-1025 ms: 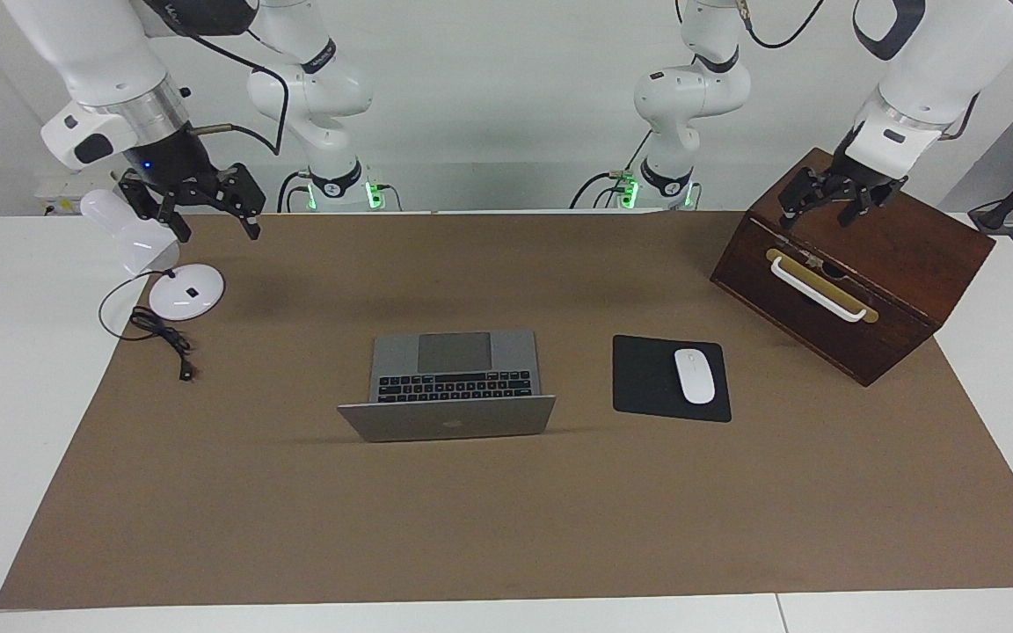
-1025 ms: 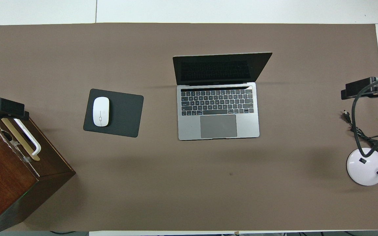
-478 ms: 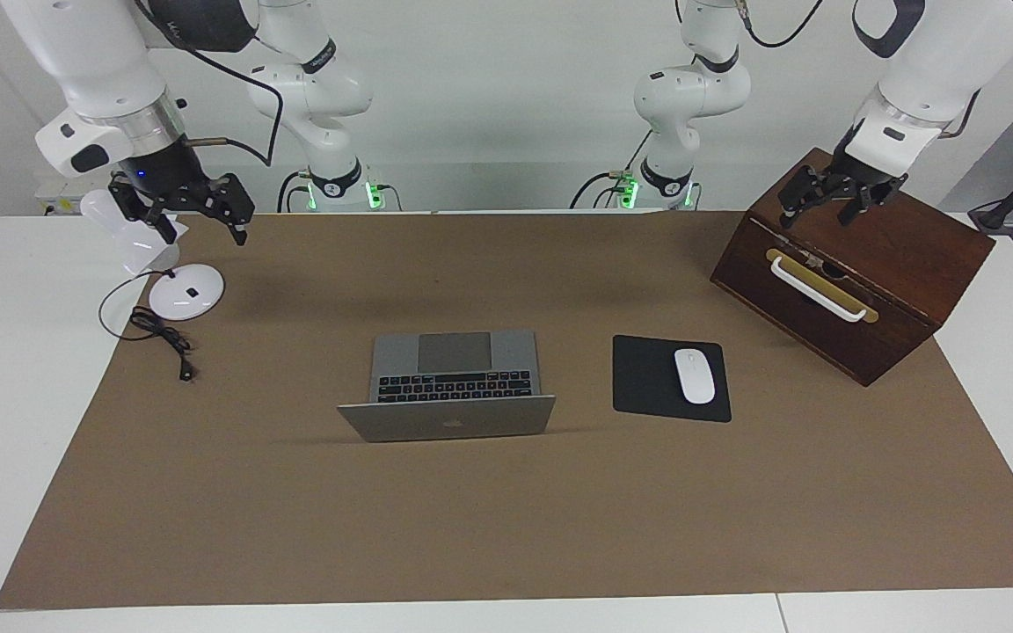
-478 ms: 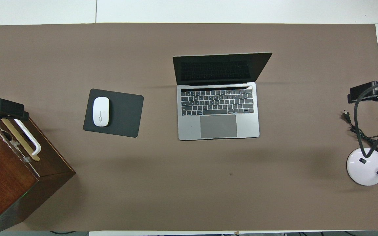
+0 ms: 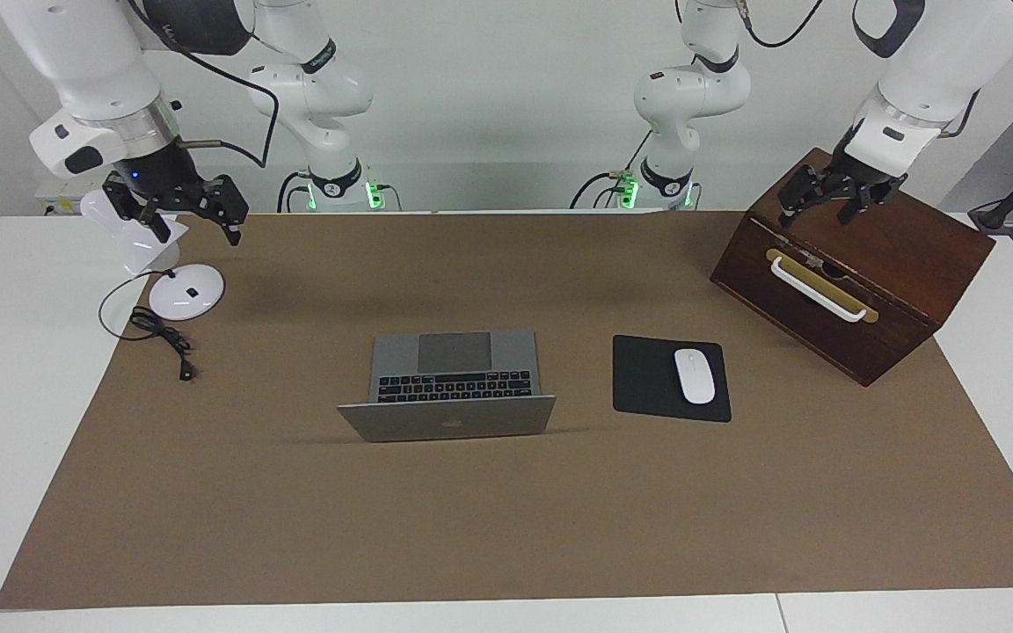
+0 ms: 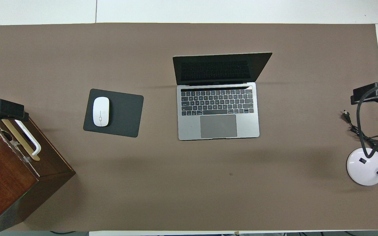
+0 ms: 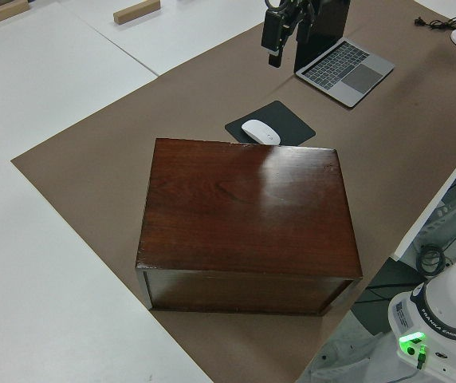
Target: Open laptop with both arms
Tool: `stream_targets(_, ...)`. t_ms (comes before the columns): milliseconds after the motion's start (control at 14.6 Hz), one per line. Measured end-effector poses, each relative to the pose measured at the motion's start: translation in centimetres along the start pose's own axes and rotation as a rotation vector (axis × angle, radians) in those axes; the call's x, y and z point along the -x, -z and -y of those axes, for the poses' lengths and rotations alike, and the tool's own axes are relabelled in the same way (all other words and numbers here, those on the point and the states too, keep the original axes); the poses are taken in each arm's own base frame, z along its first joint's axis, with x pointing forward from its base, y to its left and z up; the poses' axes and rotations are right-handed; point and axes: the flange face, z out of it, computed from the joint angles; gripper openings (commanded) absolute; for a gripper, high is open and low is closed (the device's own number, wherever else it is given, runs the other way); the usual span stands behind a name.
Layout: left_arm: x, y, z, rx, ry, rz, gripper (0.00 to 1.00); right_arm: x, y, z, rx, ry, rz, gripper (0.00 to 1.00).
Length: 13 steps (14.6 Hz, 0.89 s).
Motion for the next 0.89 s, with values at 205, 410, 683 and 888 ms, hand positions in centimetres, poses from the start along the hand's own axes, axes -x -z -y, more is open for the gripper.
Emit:
stream_targets(205,0.01,0.0,0.06,0.0,0.001,0.001,1.0,0.01,0.01,-0.01,0.001,0.0,0.0,1.0)
stream_targets(410,0.0,0.01,0.12,0.0,0.002,0.0,1.0,0.02,-0.01,-0.04,0.003,0.0,0.0,1.0)
stream_targets(683,-0.42,0.38,0.14,0.001,0.003,-0.04,1.0,0.04,0.01,-0.04,0.003,0.0,0.0,1.0)
stream_targets(888,-0.7,0.64,0.18,0.002,0.004,-0.068,1.0,0.06,0.02,-0.04,0.003,0.0,0.0,1.0)
